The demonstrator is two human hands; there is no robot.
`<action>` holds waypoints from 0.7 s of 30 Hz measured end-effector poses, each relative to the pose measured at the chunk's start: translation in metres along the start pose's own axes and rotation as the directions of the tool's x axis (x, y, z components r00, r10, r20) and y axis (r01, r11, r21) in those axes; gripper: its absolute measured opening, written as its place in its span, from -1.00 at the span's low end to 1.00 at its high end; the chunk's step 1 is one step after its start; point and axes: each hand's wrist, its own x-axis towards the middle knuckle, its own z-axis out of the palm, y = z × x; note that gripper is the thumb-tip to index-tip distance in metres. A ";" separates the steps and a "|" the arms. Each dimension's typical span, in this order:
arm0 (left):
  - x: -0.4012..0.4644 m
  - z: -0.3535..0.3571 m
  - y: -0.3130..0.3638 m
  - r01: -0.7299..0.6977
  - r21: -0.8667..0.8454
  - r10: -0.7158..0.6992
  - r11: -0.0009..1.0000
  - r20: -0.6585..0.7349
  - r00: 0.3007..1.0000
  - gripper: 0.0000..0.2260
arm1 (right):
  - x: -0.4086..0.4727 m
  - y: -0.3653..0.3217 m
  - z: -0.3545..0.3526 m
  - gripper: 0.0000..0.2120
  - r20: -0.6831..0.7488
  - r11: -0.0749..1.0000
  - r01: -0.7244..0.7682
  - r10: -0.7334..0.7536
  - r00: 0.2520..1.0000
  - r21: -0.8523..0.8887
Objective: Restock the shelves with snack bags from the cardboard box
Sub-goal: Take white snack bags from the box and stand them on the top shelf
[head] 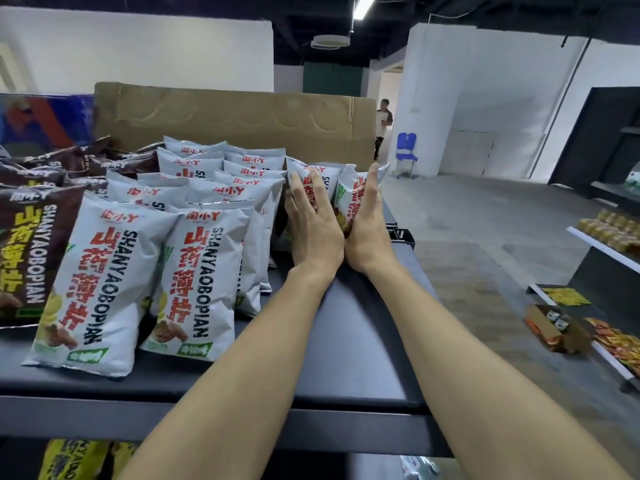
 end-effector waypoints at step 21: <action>-0.075 -0.134 0.042 -0.199 0.263 0.088 0.944 0.380 0.921 -0.58 | -0.084 -0.038 -0.084 0.15 0.185 0.977 -0.211 0.215 0.959 -0.041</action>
